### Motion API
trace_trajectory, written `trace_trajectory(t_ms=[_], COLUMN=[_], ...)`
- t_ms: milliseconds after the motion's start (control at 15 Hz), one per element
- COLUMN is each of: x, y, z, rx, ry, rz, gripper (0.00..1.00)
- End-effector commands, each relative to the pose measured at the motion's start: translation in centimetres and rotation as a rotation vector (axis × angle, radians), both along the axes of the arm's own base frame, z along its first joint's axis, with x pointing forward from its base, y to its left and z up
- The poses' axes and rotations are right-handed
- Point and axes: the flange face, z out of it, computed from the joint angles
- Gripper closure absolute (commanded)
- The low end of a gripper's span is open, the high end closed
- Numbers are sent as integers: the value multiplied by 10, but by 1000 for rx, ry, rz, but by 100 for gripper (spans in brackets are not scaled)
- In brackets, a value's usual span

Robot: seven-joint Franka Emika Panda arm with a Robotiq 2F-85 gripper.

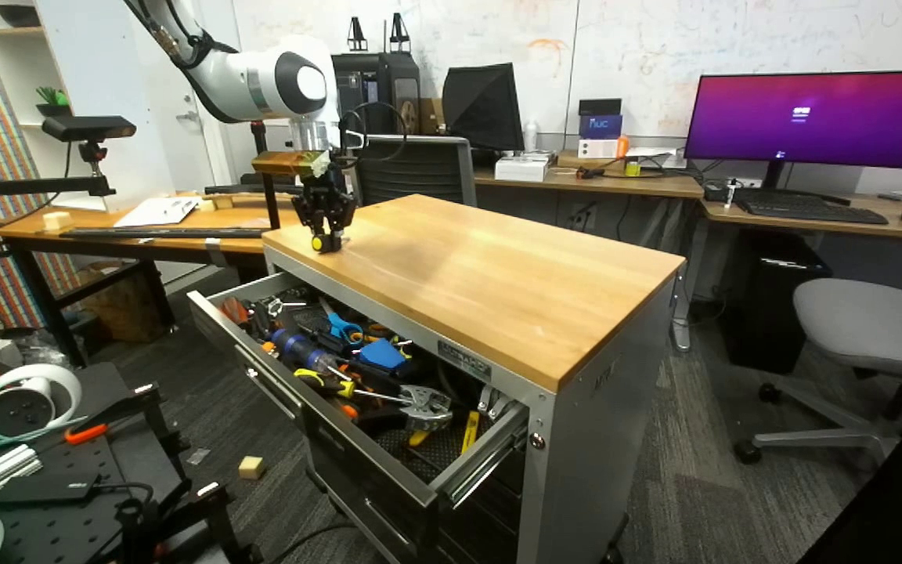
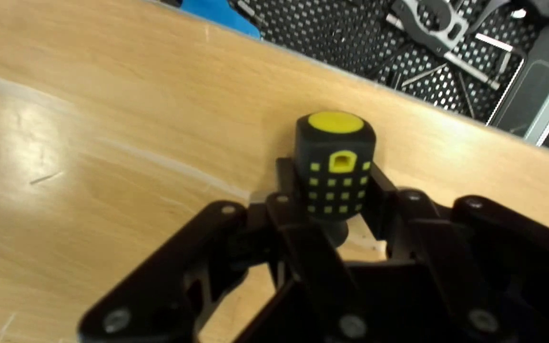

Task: Pick up the screwdriver and put it in the open drawer and then close the drawer

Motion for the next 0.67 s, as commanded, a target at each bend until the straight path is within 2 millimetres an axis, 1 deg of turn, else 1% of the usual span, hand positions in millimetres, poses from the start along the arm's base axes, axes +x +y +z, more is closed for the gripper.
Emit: trace_trajectory(t_ms=[0, 133, 200, 333, 467, 600], x=[-51, -79, -92, -109, -115, -104], y=[-18, -31, -34, -44, -52, -61], z=[3, 0, -1, -4, -7, -9], rx=[-15, -52, -58, -79, -94, -83], ry=[165, 239, 265, 312, 327, 334], rz=[108, 192, 245, 347, 457, 565], gripper=[87, 87, 87, 87, 88, 88])
